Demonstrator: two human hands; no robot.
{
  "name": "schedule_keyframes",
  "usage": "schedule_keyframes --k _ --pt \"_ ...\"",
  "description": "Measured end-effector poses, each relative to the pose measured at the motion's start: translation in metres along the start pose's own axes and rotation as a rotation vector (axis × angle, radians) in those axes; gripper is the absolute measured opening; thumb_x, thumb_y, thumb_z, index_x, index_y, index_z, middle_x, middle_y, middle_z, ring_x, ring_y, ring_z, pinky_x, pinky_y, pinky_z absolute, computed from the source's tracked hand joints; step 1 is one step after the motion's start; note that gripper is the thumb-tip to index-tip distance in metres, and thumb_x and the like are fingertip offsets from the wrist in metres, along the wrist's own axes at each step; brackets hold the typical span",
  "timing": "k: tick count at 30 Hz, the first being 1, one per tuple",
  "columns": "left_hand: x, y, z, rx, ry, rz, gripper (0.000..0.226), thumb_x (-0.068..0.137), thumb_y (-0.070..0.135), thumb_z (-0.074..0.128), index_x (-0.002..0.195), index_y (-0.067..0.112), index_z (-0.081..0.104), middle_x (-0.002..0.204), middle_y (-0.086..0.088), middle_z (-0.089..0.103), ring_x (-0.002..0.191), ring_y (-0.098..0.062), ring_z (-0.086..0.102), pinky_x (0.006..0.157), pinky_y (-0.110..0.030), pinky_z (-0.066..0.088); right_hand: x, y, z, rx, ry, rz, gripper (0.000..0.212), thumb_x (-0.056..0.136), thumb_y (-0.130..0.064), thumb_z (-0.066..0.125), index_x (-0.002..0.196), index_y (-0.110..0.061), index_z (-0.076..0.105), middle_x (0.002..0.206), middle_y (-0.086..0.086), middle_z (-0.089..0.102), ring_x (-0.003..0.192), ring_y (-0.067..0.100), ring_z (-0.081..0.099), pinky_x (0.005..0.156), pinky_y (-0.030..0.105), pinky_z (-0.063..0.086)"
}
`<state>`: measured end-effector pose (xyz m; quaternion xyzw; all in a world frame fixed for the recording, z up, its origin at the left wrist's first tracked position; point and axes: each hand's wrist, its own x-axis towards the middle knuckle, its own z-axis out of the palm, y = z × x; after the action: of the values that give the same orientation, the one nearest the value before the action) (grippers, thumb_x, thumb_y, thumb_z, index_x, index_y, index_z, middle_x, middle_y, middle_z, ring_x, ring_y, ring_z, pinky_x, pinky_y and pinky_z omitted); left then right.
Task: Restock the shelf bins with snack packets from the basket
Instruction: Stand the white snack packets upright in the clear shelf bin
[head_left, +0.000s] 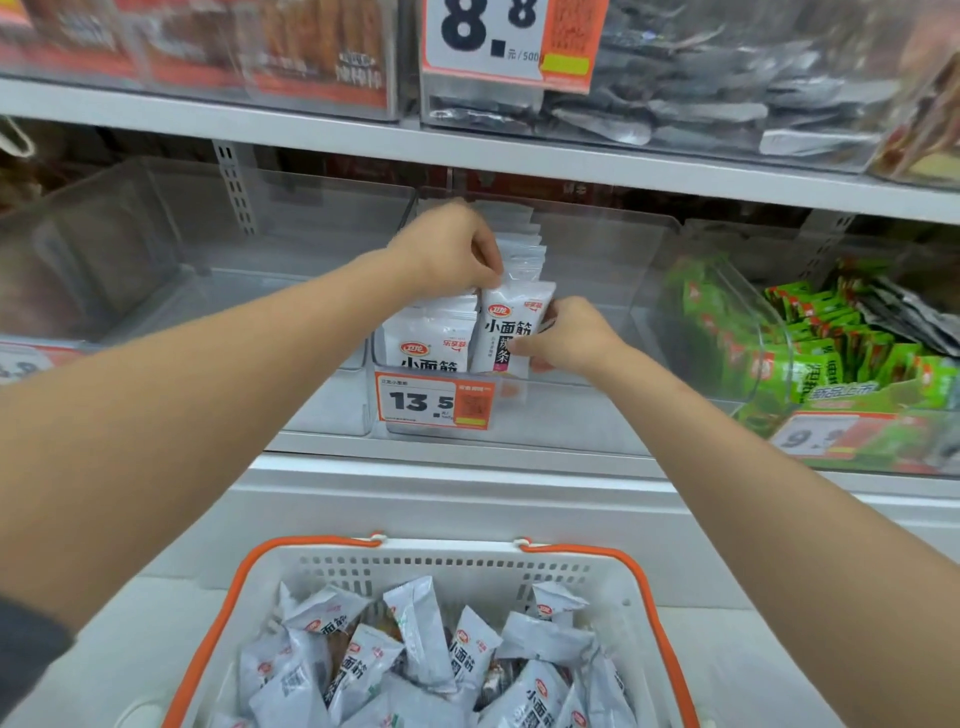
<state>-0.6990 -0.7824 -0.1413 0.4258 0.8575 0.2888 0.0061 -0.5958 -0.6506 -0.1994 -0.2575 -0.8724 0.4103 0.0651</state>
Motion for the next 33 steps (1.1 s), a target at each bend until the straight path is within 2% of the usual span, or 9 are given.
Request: schedule_keyframes --k 6,9,14,17,19,21,24,29,33 --pt "0.0 -0.001 0.003 0.003 0.045 -0.056 0.011 0.084 0.012 0.07 0.092 0.015 0.077 0.092 0.004 0.071 0.089 -0.011 0.065 0.085 -0.028 0.054 0.001 -0.008 0.008 -0.007 -0.076 0.028 0.015 0.083 -0.01 0.074 0.096 -0.007 0.067 0.101 0.011 0.072 0.079 0.028 0.069 0.084 0.042 0.058" --pt "-0.006 -0.002 0.004 -0.02 0.077 -0.056 0.013 0.088 0.019 0.068 0.094 0.014 0.077 0.099 0.001 0.073 0.089 -0.012 0.064 0.085 -0.03 0.054 0.001 -0.007 0.009 0.024 -0.09 0.016 0.012 0.084 -0.008 0.073 0.094 -0.012 0.066 0.104 0.011 0.071 0.088 0.027 0.069 0.085 0.043 0.058" --pt "-0.022 0.001 0.004 0.01 0.103 -0.053 0.024 0.095 0.029 0.06 0.097 0.013 0.077 0.102 -0.001 0.073 0.089 -0.02 0.066 0.085 -0.04 0.055 -0.008 -0.003 -0.001 -0.035 -0.073 0.035 0.02 0.079 -0.027 0.08 0.088 -0.014 0.068 0.094 0.007 0.071 0.081 0.022 0.065 0.088 0.042 0.057" --pt "-0.033 0.005 0.003 0.031 0.182 -0.053 0.023 0.095 0.028 0.055 0.097 0.016 0.075 0.101 0.002 0.072 0.095 -0.019 0.064 0.086 -0.041 0.053 -0.016 -0.002 -0.009 -0.126 -0.032 0.087 0.039 0.077 -0.04 0.08 0.086 -0.007 0.063 0.076 0.007 0.061 0.067 0.018 0.054 0.066 0.034 0.051" --pt "-0.046 0.011 0.003 0.075 0.294 -0.014 0.019 0.094 0.025 0.054 0.098 0.02 0.071 0.101 0.005 0.069 0.098 -0.016 0.059 0.084 -0.039 0.052 -0.028 -0.002 -0.013 -0.173 0.108 0.053 0.037 0.08 -0.04 0.077 0.088 -0.009 0.058 0.077 0.003 0.055 0.074 0.022 0.053 0.061 0.034 0.043" --pt "-0.064 0.022 0.005 0.093 0.412 0.041 0.012 0.091 0.023 0.055 0.095 0.022 0.066 0.09 0.008 0.063 0.091 -0.014 0.056 0.076 -0.034 0.048 -0.045 0.0 -0.014 -0.132 0.368 -0.096 0.036 0.084 -0.03 0.072 0.111 -0.009 0.062 0.099 0.006 0.062 0.094 0.022 0.058 0.08 0.036 0.049" --pt "-0.097 0.04 0.011 0.033 0.46 0.058 0.003 0.088 0.024 0.056 0.086 0.023 0.058 0.071 0.01 0.054 0.073 -0.013 0.054 0.064 -0.032 0.043 -0.086 0.0 -0.007 -0.073 0.56 -0.372 0.015 0.081 -0.011 0.063 0.095 -0.015 0.063 0.086 -0.003 0.059 0.08 0.015 0.054 0.076 0.033 0.047" --pt "-0.158 0.04 0.043 -0.127 0.247 -0.087 0.002 0.082 0.025 0.058 0.08 0.024 0.058 0.066 0.009 0.061 0.069 -0.013 0.059 0.067 -0.034 0.051 -0.139 0.019 0.032 -0.167 0.344 -0.432 0.011 0.078 -0.01 0.061 0.084 -0.017 0.066 0.077 -0.007 0.059 0.07 0.012 0.051 0.067 0.028 0.042" --pt "-0.216 0.007 0.079 -0.128 -0.127 -0.277 0.01 0.086 0.026 0.057 0.077 0.028 0.062 0.08 0.01 0.064 0.078 -0.016 0.062 0.074 -0.035 0.055 -0.162 0.064 0.071 -0.331 -0.101 -0.207 0.012 0.083 -0.014 0.06 0.09 -0.015 0.07 0.089 -0.001 0.069 0.084 0.019 0.062 0.075 0.03 0.051"
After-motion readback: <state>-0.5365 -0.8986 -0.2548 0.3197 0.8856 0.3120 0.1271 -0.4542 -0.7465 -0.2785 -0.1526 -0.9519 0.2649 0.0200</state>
